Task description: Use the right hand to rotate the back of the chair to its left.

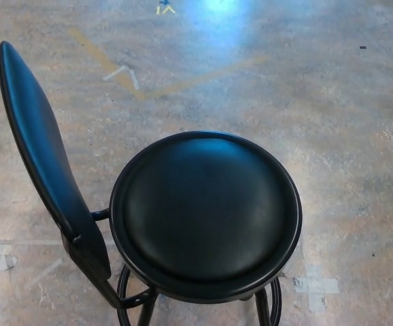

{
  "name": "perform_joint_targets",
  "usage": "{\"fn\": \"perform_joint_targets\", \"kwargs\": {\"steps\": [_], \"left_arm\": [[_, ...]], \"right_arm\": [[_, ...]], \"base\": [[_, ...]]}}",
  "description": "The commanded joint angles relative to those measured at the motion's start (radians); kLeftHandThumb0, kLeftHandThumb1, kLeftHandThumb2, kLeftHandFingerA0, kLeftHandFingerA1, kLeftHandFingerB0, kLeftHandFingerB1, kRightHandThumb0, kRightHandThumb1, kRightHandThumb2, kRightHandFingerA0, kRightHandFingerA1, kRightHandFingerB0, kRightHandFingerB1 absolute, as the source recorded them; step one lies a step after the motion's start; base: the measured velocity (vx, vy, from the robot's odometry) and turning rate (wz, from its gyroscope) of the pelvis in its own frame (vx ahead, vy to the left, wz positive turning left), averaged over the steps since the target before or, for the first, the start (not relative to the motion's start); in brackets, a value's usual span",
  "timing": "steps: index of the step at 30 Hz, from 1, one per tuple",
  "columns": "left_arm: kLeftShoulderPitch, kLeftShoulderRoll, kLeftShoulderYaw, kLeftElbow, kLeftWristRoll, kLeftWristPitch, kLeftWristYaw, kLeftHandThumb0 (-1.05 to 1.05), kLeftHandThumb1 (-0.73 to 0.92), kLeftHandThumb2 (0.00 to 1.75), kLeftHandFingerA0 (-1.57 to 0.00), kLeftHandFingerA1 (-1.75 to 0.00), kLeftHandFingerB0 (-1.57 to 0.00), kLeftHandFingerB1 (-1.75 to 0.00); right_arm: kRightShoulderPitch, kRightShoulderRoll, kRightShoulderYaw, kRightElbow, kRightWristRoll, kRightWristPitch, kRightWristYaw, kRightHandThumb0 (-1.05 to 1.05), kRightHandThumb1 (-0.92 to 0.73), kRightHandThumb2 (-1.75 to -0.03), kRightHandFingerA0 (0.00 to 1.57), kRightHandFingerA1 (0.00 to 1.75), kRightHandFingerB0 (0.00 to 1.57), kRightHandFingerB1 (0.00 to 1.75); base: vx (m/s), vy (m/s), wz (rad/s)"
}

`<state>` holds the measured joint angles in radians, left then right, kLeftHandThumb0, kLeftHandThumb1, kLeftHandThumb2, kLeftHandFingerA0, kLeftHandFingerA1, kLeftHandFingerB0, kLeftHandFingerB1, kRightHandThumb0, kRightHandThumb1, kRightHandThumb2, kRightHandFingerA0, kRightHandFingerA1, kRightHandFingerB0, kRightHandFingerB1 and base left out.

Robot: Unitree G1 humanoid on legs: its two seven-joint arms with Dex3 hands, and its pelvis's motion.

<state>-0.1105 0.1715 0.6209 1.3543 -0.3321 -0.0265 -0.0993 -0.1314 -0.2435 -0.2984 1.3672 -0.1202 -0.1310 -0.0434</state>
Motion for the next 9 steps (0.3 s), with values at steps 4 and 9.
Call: {"fn": "perform_joint_targets", "kwargs": {"steps": [4,9], "left_arm": [[0.011,-0.007,0.013,0.007,0.001,0.006,0.023,-0.7,0.86,0.64,-0.52,-0.42,-0.41,-0.36],[0.011,-0.007,0.013,0.008,0.006,0.007,0.021,-0.69,0.86,0.66,-0.51,-0.42,-0.42,-0.37]], "right_arm": [[0.01,-0.003,0.01,-0.001,0.013,0.031,0.02,-1.05,-0.5,-1.4,0.32,1.02,0.14,0.9],[0.012,-0.006,0.021,-0.002,0.009,0.023,0.023,-1.05,-0.51,-1.4,0.33,1.02,0.17,0.92]], "base": [[0.0,0.0,0.0],[0.0,0.0,0.0]]}}
